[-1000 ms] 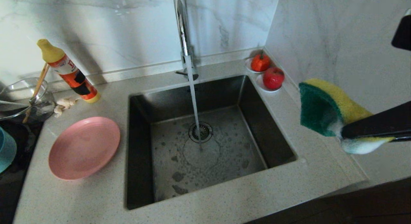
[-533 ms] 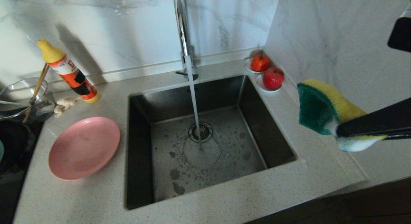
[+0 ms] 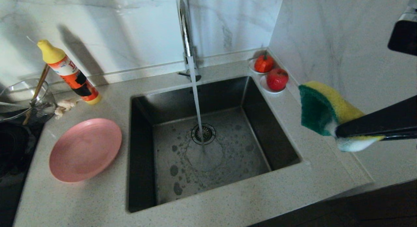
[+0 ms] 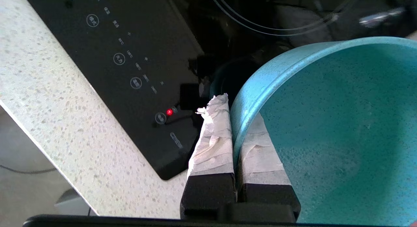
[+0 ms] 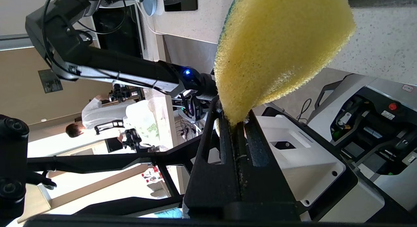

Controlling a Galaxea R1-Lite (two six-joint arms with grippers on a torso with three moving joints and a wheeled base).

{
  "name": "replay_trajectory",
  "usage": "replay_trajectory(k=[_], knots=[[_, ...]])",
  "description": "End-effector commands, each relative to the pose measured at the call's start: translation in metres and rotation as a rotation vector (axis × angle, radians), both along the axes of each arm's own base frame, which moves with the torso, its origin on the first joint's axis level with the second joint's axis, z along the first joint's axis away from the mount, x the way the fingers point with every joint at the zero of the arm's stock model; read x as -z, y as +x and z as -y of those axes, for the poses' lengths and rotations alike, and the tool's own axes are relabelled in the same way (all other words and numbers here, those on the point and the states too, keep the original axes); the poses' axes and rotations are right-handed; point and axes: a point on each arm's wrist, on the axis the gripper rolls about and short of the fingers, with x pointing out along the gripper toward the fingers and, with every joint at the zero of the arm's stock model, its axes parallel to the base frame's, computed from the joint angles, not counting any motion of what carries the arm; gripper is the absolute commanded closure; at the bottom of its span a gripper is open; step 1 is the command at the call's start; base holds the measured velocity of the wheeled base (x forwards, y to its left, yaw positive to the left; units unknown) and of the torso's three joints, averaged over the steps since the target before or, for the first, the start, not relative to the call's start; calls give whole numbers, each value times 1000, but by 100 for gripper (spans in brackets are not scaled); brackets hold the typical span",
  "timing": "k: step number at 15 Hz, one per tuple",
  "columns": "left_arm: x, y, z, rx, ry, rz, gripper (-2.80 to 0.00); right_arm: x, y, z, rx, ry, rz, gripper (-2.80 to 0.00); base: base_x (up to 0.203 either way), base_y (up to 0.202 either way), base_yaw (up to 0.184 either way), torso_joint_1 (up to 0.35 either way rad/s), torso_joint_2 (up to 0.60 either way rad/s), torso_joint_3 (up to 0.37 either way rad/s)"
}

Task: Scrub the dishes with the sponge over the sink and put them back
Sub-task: Place the bowl on the table

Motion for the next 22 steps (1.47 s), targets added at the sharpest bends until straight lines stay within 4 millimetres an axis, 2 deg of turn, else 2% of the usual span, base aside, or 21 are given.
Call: replay_trajectory(k=[1, 6, 12, 22], knots=[[18, 5, -19, -5, -68, -16, 0, 1, 2, -1, -1, -3, -11, 0, 0, 0, 0, 0, 0, 0], [38, 10, -50, -17, -102, -17, 0, 1, 3, -2, -1, -2, -9, 0, 0, 0, 0, 0, 0, 0], [70, 21, -73, -2, -140, -35, 0, 2, 5, -3, -1, -5, -13, 0, 0, 0, 0, 0, 0, 0], [78, 31, -92, 10, -151, -15, 0, 4, 7, -4, 2, -12, -14, 0, 0, 0, 0, 0, 0, 0]])
